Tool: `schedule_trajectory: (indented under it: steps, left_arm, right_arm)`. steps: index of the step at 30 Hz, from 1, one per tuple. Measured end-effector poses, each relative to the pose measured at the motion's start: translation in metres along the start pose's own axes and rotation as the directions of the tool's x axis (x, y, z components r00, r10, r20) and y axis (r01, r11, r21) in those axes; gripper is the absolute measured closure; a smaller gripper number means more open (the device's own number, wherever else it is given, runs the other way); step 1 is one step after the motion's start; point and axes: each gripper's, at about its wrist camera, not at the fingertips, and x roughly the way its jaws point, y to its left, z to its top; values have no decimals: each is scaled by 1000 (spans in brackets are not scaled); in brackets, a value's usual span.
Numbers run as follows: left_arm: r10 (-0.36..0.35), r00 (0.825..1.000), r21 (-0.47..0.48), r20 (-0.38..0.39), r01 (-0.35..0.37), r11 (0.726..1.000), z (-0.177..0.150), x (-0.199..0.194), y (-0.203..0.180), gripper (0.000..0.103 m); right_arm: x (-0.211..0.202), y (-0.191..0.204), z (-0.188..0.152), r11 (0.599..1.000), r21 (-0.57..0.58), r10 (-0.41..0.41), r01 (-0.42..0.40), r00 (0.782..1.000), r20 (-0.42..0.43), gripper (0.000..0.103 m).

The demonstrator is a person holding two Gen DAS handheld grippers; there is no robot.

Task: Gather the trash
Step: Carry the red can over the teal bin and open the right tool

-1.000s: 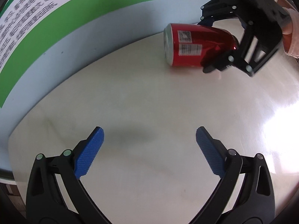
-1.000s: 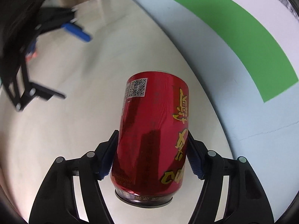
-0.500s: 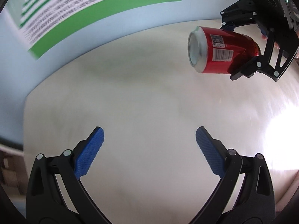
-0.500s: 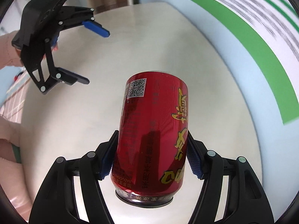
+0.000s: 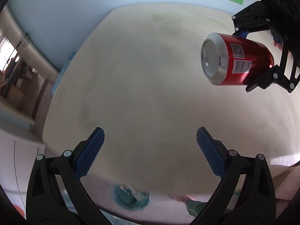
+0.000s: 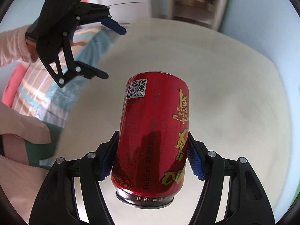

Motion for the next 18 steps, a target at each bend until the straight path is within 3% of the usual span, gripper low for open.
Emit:
schedule_trajectory:
  steps: [2,4,5,10,13,14,18]
  left_arm:
    - [25,1000,-75,-11,-26,997,-43,-16,34,7]
    - [33,999,-147,-26,-37,988,-77,-27,61,7]
    - [38,998,-198,-41,-45,979,-100,-33,80,7]
    - [62,991,-336,-115,-98,937,-192,-48,143,7]
    - [62,987,-430,-150,-122,895,-262,-51,174,7]
    - [63,986,-446,-154,-126,886,-260,-45,181,7]
    - [61,977,-519,-204,-160,840,-304,-20,217,7]
  right_arm:
    - [25,29,41,998,-53,39,-39,999,-5,36]
    - [53,32,79,993,-80,81,-82,997,-9,36]
    - [59,31,80,991,-87,106,-106,994,-7,36]
    - [131,67,154,966,-146,211,-214,977,-39,36]
    - [174,89,181,951,-166,251,-260,965,-76,36]
    - [190,99,186,946,-176,262,-274,961,-89,36]
    - [253,128,203,930,-181,290,-320,941,-175,36]
